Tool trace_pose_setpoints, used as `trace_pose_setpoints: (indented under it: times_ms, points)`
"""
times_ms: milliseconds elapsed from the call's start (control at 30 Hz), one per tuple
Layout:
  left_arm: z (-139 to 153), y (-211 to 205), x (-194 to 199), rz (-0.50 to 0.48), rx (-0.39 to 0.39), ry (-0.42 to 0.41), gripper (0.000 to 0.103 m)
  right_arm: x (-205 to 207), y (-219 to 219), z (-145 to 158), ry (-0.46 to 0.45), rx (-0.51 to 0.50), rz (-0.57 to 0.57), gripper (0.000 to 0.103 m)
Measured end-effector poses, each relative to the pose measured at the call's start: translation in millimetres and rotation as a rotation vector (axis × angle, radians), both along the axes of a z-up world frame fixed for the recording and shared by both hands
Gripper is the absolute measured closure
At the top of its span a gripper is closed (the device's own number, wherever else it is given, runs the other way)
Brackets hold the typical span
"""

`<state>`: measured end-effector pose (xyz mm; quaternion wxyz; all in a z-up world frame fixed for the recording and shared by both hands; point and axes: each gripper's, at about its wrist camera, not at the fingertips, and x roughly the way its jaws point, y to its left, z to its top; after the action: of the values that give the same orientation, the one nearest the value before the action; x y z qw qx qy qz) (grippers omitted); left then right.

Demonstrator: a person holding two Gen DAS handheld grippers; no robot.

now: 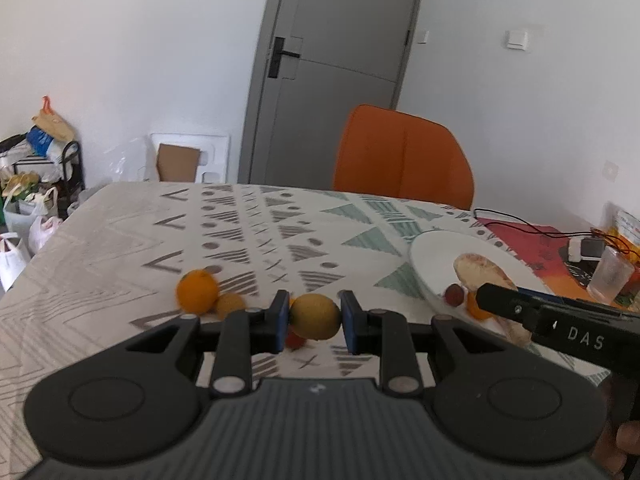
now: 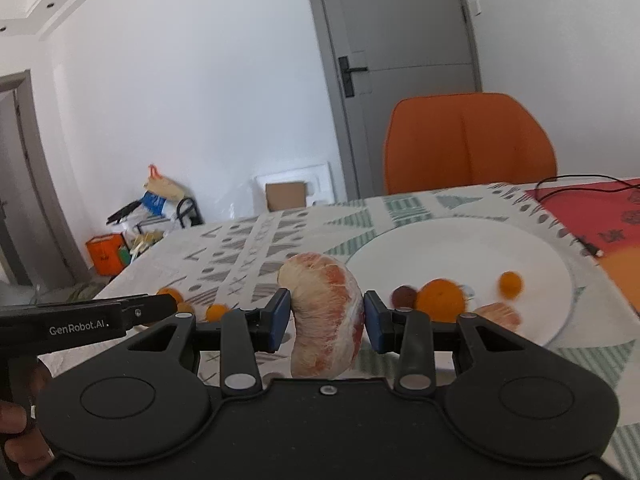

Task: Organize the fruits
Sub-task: 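Carry the yellow fruit with the left gripper while the right carries the pomelo segment to the plate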

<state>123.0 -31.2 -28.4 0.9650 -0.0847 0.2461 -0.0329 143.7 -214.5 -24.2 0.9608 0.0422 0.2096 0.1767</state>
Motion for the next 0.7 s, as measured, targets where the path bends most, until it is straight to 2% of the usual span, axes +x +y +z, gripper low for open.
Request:
trace_pose_setpoints:
  times_ms: [400, 700]
  points:
    - [13, -38, 15, -0.072, 0.028, -0.033, 0.077, -3, -44, 7, -0.042, 0.039, -0.067, 0.065]
    - [16, -64, 26, -0.126, 0.046, -0.046, 0.077, 0, -70, 2, -0.040, 0.056, -0.119, 0.065]
